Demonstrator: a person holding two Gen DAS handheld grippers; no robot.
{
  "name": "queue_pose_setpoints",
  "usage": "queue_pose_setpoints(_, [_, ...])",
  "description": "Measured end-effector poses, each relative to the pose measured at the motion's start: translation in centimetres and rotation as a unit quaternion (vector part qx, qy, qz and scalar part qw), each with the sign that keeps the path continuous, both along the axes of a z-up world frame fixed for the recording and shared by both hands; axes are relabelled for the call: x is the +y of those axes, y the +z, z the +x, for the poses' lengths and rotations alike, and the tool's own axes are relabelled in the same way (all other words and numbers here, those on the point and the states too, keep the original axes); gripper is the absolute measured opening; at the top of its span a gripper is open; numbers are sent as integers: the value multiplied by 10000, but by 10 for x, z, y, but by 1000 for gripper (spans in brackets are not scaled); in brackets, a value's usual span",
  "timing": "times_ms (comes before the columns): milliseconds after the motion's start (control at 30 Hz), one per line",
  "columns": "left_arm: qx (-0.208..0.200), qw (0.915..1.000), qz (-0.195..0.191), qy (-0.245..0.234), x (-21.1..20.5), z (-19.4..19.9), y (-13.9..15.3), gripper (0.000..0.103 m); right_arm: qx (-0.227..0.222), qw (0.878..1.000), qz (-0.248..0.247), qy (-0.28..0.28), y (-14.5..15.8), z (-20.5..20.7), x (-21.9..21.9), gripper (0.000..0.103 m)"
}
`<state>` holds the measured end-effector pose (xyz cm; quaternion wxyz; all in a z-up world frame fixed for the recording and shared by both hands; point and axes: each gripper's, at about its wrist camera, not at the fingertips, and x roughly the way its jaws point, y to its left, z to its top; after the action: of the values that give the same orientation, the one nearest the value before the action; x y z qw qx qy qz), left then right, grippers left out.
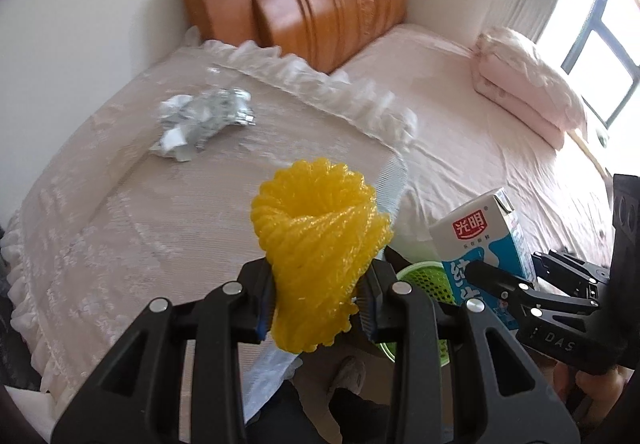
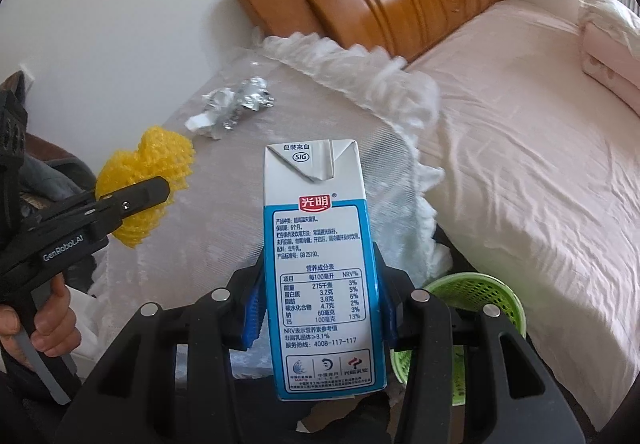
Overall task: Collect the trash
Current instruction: 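Carry the yellow ball and milk carton to the wastebasket and open both tools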
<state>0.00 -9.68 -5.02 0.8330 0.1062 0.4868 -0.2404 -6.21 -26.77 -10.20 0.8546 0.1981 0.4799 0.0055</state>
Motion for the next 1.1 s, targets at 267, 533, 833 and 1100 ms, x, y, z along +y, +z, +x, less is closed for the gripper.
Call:
queue_pose_setpoints(267, [235, 9974, 45, -677, -55, -30, -23, 33, 555, 9962, -209, -634, -51, -44, -49, 45])
queue_pose_setpoints(533, [325, 9938, 289, -1020, -92, -52, -38, 33, 1343, 9828, 96, -1263, -148, -68, -98, 47])
queue_pose_setpoints(833, [438, 9898, 544, -1242, -117, -64, -53, 33, 1645, 9717, 219, -1681, -180, -80, -128, 88])
queue_pose_setpoints(1100, [644, 9813, 667, -1690, -151, -80, -74, 33, 1494, 9642, -27, -2190, -135, -120, -160, 92])
